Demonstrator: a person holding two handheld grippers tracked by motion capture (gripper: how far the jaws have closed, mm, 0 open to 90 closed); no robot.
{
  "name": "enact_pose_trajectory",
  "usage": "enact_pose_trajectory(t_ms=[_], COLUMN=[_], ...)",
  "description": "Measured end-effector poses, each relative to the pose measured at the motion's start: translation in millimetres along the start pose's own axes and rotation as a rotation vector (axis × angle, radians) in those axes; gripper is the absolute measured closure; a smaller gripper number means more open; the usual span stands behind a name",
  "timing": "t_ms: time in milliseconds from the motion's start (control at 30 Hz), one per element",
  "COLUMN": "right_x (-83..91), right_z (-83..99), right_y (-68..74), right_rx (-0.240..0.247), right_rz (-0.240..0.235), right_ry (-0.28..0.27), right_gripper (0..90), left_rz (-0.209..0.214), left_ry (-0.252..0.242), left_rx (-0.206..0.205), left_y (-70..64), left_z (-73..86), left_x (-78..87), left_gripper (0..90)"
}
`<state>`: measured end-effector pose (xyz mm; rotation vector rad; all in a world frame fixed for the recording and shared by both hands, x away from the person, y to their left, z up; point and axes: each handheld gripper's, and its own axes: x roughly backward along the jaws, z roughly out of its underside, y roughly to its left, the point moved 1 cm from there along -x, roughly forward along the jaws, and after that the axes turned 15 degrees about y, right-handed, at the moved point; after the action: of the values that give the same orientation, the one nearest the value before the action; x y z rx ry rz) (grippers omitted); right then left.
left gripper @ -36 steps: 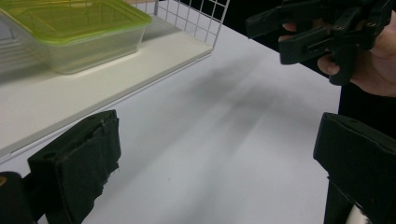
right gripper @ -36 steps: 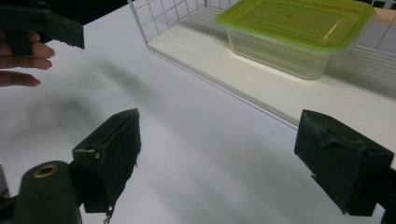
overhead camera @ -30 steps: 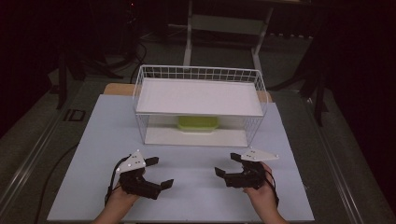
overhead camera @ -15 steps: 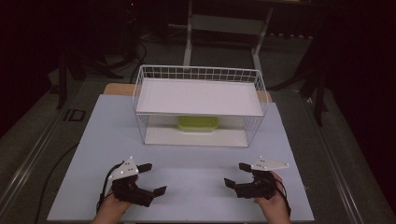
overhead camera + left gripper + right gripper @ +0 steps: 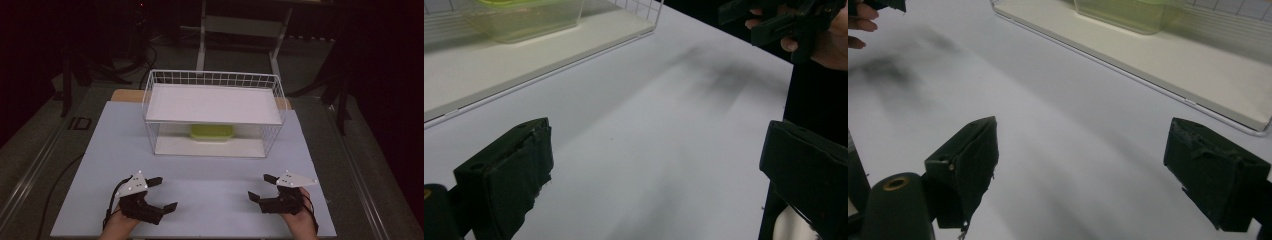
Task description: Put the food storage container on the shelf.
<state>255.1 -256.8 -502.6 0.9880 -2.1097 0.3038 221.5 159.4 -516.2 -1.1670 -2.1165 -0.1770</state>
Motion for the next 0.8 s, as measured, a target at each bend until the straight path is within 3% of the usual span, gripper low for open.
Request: enact_pose_trajectory(t_ms=[133,233,367,800], right_x=[-3.8,-5.2,-8.2,-10.1], right_z=[2.7,3.6,5.8,5.9], right_y=[-3.7,-6.7,-11.4,-14.3], right_rx=[0.006,0.02,0.009,0.0], right_rz=[0.013,0.027,0.04,0.032], right_ry=[0.009,0.007,0.018,0.019], right_gripper=[14.3,14.3,14.2,14.2], left_rz=[-0.001,-0.017,-0.019,-0.037], left_ry=[0.002,0.022,0.012,0.001], left_rx=[0.007,-0.007,-0.022,0.008], left_y=[2.4,3.2,2.3,9.0], left_z=[2.0,3.0,2.2,3.3], left_x=[-3.3,-7.0,-9.3,-9.3], left_gripper=[1.6,1.6,1.6,1.6])
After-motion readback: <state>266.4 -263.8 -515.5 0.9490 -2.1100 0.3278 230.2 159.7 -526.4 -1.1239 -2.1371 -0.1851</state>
